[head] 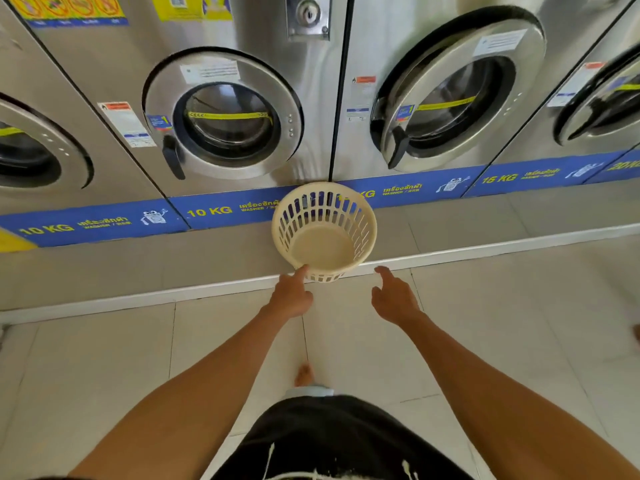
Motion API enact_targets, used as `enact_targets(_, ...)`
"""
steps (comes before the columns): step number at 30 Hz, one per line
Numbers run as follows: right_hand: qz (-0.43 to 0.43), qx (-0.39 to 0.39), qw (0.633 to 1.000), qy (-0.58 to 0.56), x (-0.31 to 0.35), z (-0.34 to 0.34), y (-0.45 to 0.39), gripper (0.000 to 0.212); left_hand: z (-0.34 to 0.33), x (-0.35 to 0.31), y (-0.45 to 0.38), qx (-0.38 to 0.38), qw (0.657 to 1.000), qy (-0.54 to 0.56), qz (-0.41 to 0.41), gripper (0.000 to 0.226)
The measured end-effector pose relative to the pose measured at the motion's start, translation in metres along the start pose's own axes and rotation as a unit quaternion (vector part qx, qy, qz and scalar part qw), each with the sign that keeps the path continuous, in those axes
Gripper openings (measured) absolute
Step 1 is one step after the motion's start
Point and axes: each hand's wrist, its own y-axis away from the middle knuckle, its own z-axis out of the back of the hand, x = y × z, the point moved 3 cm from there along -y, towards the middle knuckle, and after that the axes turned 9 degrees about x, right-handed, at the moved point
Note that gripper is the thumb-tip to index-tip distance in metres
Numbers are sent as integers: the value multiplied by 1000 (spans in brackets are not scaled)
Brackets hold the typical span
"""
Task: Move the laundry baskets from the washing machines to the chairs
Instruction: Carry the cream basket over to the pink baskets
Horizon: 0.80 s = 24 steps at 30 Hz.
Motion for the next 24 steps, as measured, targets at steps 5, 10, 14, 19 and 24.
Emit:
enact_targets(5,10,7,1000,-15,18,17,-46,53,14,-31,-36,24,1000,17,-2,79)
enact_targets(10,31,47,998,3,23,26,-98,55,20,-51,-67,28,998,43,19,79)
enact_targets(14,56,78,995,35,18,46,-148,51,37,-60,-91,-30,996,80,39,70)
enact_targets(19,73,116,986,96,5,73,-198,46,49,-58,-125,-80,985,106,110,64)
enact_targets(24,81,179,971,138,-15,88,-244,49,39,-68,-147,-78,973,133,170,66)
